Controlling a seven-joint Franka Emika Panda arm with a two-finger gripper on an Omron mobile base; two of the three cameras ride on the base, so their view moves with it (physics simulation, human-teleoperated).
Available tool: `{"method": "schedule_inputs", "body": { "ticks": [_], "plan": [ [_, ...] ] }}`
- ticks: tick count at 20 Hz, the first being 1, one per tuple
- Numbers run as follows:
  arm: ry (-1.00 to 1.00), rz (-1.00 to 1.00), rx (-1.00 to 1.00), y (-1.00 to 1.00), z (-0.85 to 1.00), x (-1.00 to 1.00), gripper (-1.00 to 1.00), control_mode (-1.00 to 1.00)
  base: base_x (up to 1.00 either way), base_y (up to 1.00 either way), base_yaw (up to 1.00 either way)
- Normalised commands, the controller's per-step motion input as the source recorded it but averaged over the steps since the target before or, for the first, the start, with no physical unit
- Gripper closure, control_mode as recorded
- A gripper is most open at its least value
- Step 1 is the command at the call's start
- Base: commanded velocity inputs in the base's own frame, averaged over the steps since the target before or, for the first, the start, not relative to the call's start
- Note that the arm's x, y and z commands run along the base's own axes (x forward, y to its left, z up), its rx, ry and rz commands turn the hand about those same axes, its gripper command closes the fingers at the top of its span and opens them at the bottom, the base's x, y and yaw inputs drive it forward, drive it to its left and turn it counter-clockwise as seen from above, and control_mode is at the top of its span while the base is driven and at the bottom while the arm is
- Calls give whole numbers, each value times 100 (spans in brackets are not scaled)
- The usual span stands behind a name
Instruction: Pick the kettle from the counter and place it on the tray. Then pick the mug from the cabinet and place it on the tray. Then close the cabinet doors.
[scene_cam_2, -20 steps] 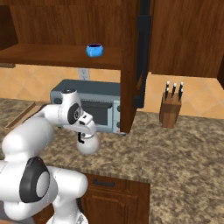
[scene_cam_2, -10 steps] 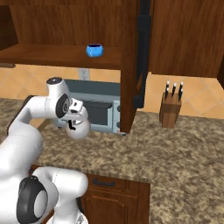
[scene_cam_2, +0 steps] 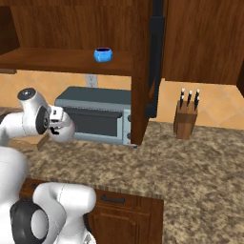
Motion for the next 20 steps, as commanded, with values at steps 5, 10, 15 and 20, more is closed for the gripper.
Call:
{"method": "schedule_inputs", "body": {
  "ticks": [5,10,15,20],
  "plan": [
    [0,1,0,81,16,0,100,-100,0,0,0],
    [2,0,0,82,3,7,100,-100,0,0,0],
    [5,0,0,74,0,25,100,-100,0,0,0],
    [6,-2,0,53,0,50,100,-100,0,0,0]
  ]
}}
